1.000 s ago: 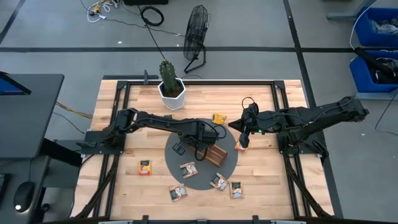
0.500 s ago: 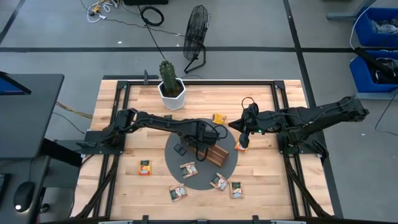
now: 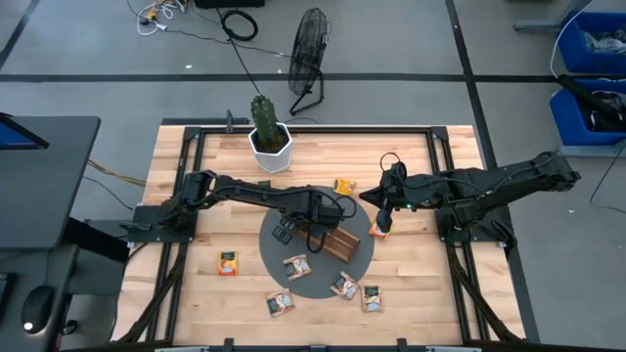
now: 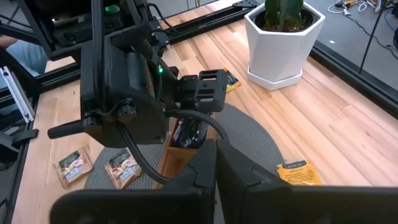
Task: Pick & Place Tea
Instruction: Put the purple tea bag into the left section of the wooden organizer, then put the brown tea bag into the middle section of the wooden organizer
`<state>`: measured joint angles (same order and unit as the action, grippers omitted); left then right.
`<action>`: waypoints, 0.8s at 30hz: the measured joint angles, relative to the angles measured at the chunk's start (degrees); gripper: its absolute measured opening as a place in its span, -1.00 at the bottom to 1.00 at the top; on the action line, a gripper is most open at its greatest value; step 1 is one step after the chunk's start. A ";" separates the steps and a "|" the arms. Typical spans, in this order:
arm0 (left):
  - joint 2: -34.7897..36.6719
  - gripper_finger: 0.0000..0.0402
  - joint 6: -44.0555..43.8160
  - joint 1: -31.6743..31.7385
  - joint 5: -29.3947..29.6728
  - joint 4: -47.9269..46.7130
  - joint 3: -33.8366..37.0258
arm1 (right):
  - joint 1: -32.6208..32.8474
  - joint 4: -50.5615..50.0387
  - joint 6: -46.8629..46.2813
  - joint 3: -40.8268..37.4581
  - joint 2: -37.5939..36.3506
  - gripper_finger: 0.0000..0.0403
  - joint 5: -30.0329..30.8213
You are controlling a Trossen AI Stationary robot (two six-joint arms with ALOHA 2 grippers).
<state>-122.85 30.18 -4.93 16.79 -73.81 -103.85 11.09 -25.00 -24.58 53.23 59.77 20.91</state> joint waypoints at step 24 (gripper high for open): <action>5.31 0.01 -6.04 1.14 6.45 -5.83 -0.11 | -0.02 -1.68 -0.09 0.00 -0.02 -0.93 0.02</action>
<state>-117.53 24.14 -3.79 23.24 -79.64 -103.96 11.07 -26.68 -24.67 53.23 59.75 20.93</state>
